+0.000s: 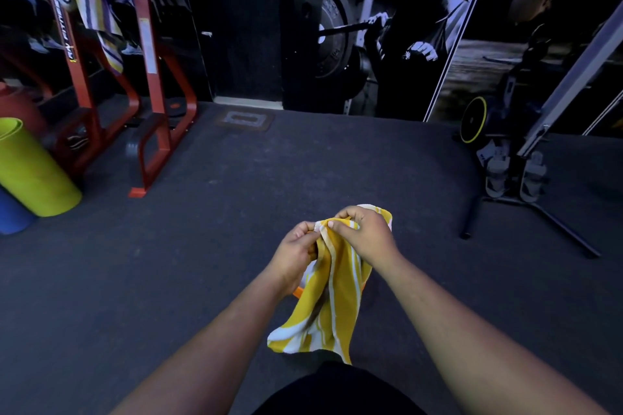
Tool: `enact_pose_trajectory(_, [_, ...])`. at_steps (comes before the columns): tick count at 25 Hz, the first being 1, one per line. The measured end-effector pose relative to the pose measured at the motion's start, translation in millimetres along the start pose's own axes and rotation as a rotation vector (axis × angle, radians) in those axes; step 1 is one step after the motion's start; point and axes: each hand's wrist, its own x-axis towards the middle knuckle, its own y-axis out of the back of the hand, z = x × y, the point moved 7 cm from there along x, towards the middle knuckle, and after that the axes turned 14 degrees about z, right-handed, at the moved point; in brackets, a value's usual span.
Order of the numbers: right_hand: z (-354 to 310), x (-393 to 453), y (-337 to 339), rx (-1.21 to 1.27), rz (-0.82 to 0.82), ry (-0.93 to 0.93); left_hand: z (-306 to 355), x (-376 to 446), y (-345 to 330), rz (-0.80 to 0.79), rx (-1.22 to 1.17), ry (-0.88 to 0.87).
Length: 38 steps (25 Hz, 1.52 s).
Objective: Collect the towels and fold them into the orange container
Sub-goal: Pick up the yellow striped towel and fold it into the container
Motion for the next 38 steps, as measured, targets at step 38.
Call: enact_pose_trajectory(38, [44.1,-10.2,7.1,-0.659,-0.204,0.061,125.3,36.6,2.4,0.162,0.242,-0.554])
